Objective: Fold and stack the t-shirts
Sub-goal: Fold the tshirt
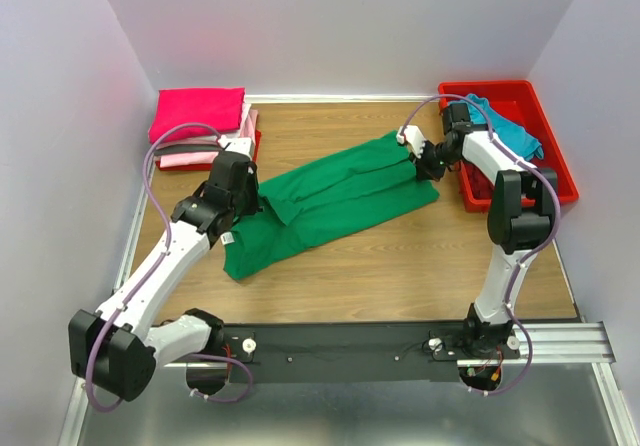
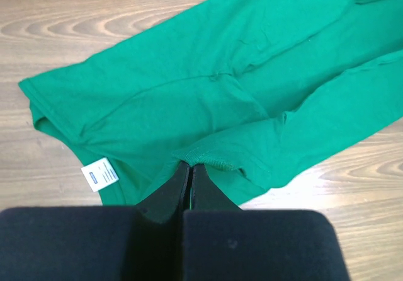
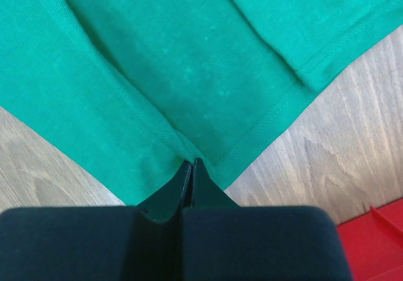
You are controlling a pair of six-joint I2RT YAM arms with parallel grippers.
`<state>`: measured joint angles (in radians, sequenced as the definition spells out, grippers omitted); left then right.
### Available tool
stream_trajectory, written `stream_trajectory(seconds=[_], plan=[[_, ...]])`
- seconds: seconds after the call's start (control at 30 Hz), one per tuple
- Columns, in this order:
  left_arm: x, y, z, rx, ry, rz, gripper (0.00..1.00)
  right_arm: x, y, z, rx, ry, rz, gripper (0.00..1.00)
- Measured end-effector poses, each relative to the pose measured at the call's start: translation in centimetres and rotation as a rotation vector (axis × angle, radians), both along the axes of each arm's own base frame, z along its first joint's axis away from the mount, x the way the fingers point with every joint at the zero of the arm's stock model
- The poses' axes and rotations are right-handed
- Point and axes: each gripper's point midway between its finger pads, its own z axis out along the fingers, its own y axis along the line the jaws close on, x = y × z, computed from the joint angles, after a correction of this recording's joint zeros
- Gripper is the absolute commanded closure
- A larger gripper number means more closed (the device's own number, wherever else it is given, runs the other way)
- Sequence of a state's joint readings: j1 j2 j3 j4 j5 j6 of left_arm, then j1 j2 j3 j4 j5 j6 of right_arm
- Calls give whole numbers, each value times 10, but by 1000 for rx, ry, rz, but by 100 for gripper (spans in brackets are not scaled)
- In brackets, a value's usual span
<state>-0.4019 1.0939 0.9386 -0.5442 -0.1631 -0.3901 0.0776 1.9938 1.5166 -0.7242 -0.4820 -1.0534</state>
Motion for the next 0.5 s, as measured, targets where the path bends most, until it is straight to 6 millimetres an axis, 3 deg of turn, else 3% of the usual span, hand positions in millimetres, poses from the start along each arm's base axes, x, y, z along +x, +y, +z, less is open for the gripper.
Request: stream_trajectory(seconds=[0.33,0.5], plan=[[12,1,-16,38,39,-30,100,4,1,2,8,-7,-23,97],[22,-1,-12,49,28,-47,100,5,-1,2,0,-7,-35,97]])
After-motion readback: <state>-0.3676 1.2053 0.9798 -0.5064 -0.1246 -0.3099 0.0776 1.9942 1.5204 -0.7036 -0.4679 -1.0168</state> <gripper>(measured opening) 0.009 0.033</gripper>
